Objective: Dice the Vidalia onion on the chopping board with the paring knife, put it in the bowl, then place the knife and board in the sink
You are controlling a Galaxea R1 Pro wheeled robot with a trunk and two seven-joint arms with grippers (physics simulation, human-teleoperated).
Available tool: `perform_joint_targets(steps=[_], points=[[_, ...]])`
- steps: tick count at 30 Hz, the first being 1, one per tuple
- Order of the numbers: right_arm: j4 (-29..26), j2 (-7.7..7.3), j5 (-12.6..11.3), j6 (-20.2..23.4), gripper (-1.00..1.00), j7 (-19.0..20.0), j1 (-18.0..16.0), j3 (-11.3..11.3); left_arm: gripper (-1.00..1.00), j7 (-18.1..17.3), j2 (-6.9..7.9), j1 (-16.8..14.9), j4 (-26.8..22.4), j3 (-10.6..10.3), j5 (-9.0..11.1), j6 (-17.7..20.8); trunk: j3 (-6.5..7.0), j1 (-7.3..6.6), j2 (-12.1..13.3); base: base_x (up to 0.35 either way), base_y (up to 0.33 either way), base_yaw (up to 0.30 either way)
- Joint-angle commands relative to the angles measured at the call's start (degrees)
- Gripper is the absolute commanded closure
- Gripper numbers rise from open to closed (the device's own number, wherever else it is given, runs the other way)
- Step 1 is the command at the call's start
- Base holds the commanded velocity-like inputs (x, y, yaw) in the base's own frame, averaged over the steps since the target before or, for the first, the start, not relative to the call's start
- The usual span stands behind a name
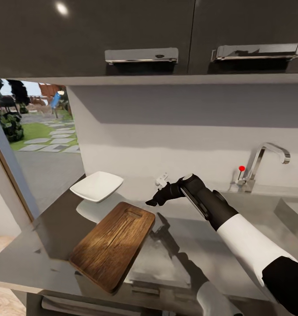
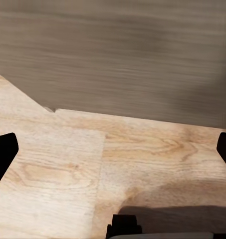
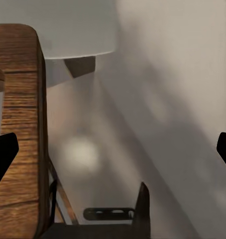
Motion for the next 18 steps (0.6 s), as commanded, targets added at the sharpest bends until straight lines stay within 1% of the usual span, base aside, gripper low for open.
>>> perform_joint_targets(steps=[1,11,18], points=[[-0.07,-0.04,0.02,0.26,-1.0,0.09,-0.05,0.11,-1.0,0.02,-0.01,0.02,-0.09,0.03,0.07,-0.06,-0.07,0.0,-0.03,0.014,-0.011,0.0],[-0.07,-0.04,0.07,0.24,-1.0,0.09,0.03,0.11,-1.0,0.02,-0.01,0.02,-0.09,0.03,0.07,-0.06,-0.11,0.0,-0.03,0.008,-0.001,0.0],[-0.07,0.08,0.12,0.24,-1.0,0.09,0.03,0.11,-1.0,0.02,-0.01,0.02,-0.09,0.03,0.07,-0.06,-0.11,0.0,-0.03,0.072,0.062,0.0]])
